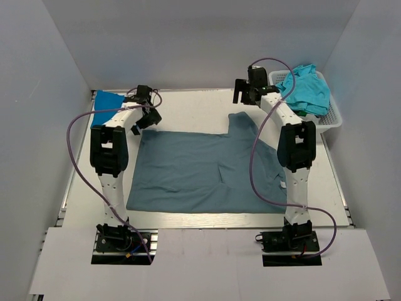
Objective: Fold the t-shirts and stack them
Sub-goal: Grap the side of the flattened tshirt furthest away from the robot with both arms
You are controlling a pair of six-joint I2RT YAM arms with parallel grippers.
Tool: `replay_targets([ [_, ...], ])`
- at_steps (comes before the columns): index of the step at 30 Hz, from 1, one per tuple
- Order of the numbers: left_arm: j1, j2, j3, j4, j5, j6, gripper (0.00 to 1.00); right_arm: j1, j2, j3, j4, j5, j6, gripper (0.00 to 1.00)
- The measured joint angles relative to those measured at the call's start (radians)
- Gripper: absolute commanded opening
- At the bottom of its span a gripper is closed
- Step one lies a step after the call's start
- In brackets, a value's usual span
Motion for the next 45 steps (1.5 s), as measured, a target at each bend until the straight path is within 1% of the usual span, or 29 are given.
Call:
replay_targets([
  [1,0.0,0.01,0.0,0.01,0.004,0.003,1.0,-0.002,0.013,0.008,0.013,-0.001,-0.001,0.9],
  [2,0.0,0.021,0.0,0.018,0.008,0.006,0.95,-0.003,0.029,0.019,0.022,-0.005,-0.002,0.9],
  [4,0.0,0.053,-0.001,0.029,0.018,0.008,0.81,-0.007,0.064,0.046,0.041,-0.019,-0.004,0.9],
  [5,0.0,0.07,-0.003,0.032,0.021,0.011,0.65,-0.007,0.08,0.054,0.048,-0.026,-0.006,0.9],
  [8,0.0,0.072,-0.01,0.035,0.003,0.018,0.46,-0.008,0.121,0.068,0.053,-0.035,-0.006,0.9],
  [9,0.0,0.069,-0.017,0.04,0.001,0.023,0.3,-0.009,0.136,0.073,0.054,-0.035,-0.006,0.9],
  [10,0.0,0.063,-0.03,0.049,0.002,0.02,0.26,-0.009,0.149,0.076,0.054,-0.035,-0.005,0.9],
  [11,0.0,0.053,-0.049,0.063,0.005,0.022,0.24,-0.009,0.161,0.077,0.053,-0.035,-0.005,0.9],
  [13,0.005,0.033,-0.085,0.093,0.016,0.016,0.16,-0.009,0.181,0.077,0.05,-0.031,-0.005,0.9],
  [14,0.006,0.026,-0.099,0.103,0.019,0.014,0.11,-0.009,0.192,0.077,0.045,-0.027,-0.006,0.9],
  [15,0.008,0.019,-0.11,0.113,0.024,0.013,0.02,-0.008,0.203,0.084,0.034,-0.023,-0.006,0.9],
  [16,0.008,0.015,-0.117,0.121,0.027,0.01,0.0,-0.008,0.219,0.098,0.023,-0.018,-0.008,0.9],
  [19,0.009,0.01,-0.127,0.134,0.034,0.009,0.0,-0.006,0.255,0.145,-0.003,0.0,-0.022,0.9],
  [20,0.009,0.01,-0.129,0.136,0.036,0.009,0.0,-0.005,0.257,0.149,-0.01,0.003,-0.03,0.88],
  [23,0.01,0.01,-0.129,0.137,0.039,0.009,0.0,0.001,0.257,0.145,-0.016,0.015,-0.053,0.59],
  [24,0.01,0.01,-0.129,0.137,0.04,0.009,0.0,0.002,0.257,0.142,-0.016,0.021,-0.062,0.4],
  [26,0.01,0.008,-0.129,0.136,0.042,0.009,0.0,0.002,0.253,0.132,-0.011,0.034,-0.074,0.16],
  [27,0.01,0.008,-0.127,0.133,0.042,0.009,0.0,0.001,0.249,0.126,-0.01,0.032,-0.074,0.0],
  [32,0.01,0.008,-0.108,0.089,0.052,0.009,0.0,0.007,0.217,0.089,-0.013,0.031,-0.083,0.0],
  [36,0.006,0.006,-0.102,0.053,0.054,0.01,0.0,0.014,0.118,-0.004,-0.004,0.037,-0.104,0.0],
  [40,-0.004,-0.022,-0.117,0.028,0.051,0.018,0.0,0.032,-0.109,-0.174,0.032,0.063,-0.136,0.0],
  [45,-0.014,-0.162,-0.227,0.014,0.044,0.023,0.0,0.059,-0.476,-0.463,0.091,0.099,-0.144,0.0],
])
